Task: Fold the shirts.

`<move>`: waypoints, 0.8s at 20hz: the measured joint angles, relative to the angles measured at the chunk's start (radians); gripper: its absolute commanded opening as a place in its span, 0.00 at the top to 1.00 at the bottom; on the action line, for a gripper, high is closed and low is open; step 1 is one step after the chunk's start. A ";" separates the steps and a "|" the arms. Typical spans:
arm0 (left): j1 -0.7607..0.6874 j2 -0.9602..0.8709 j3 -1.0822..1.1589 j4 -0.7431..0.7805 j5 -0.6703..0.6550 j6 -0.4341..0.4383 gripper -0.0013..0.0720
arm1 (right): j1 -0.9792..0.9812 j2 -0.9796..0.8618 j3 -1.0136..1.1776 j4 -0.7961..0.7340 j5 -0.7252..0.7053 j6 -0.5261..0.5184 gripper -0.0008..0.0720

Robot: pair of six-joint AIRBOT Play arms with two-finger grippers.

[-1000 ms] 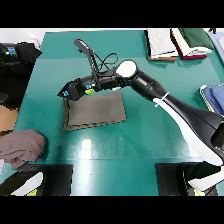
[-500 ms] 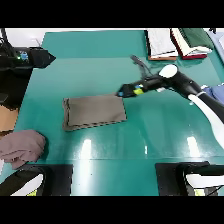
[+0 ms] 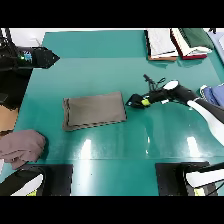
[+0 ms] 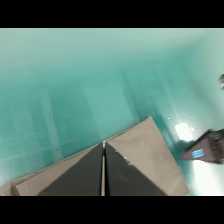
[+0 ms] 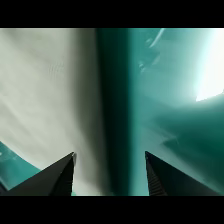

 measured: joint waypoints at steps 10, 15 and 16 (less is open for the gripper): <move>-0.004 0.000 0.000 -0.033 -0.023 -0.008 0.95 | 0.239 -0.228 0.299 0.066 -0.087 -0.023 0.96; -0.093 0.000 0.000 -0.047 -0.014 -0.010 0.95 | 0.105 -0.108 0.338 -0.060 -0.063 -0.021 0.97; -0.122 0.000 0.000 -0.048 -0.001 -0.010 0.95 | 0.051 -0.071 0.341 -0.093 -0.042 -0.013 0.97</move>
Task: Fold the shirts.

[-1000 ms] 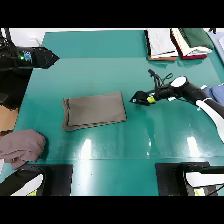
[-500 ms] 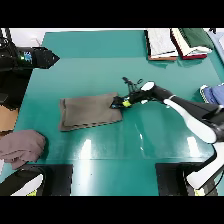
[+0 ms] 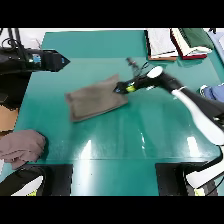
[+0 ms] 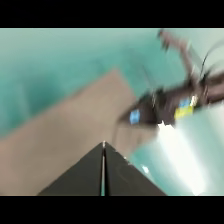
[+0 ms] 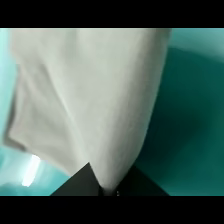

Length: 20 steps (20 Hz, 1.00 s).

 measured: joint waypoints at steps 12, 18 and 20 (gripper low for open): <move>-0.165 0.000 0.000 -0.005 0.085 -0.009 0.95 | -0.873 0.264 0.043 -0.246 0.161 0.005 0.97; -0.169 0.000 0.000 -0.006 0.080 -0.024 0.95 | -1.054 0.188 0.236 -0.258 0.193 -0.006 0.97; -0.169 0.000 0.000 -0.006 0.075 -0.027 0.95 | -1.068 0.168 0.316 -0.257 0.208 -0.008 0.97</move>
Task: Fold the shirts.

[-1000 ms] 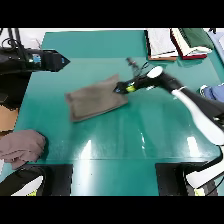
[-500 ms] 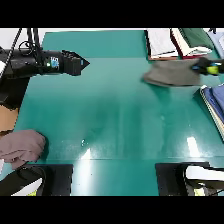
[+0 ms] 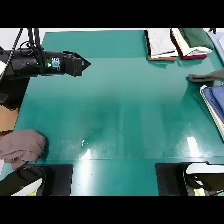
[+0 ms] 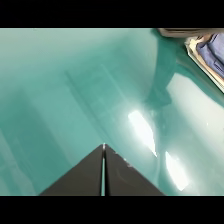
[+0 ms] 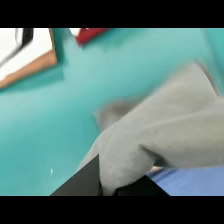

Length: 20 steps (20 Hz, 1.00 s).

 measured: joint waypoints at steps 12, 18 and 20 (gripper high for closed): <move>0.000 0.000 0.000 0.003 -0.047 0.000 0.95 | -0.102 0.010 0.227 -0.010 0.163 -0.017 0.97; 0.000 0.000 0.000 0.005 -0.051 0.003 0.95 | -0.232 0.146 0.022 -0.089 0.213 -0.045 0.96; 0.000 0.000 0.000 0.005 -0.051 0.005 0.95 | -0.279 0.194 -0.069 -0.139 0.215 -0.048 0.96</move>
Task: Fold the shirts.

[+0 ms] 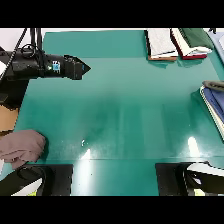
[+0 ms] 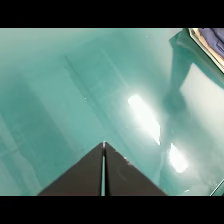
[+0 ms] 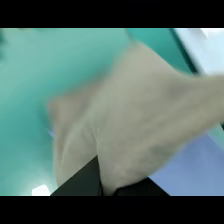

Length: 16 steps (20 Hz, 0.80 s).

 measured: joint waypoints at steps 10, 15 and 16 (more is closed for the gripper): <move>0.000 0.000 0.000 0.003 -0.004 0.006 0.95 | -0.218 0.129 -0.290 -0.002 -0.017 -0.003 0.28; 0.000 0.000 0.000 0.003 -0.004 0.006 0.95 | -0.054 0.136 -0.253 0.226 -0.025 -0.002 0.29; 0.000 0.000 0.000 0.003 -0.003 0.006 0.95 | 0.019 0.136 -0.243 0.257 -0.024 -0.002 0.29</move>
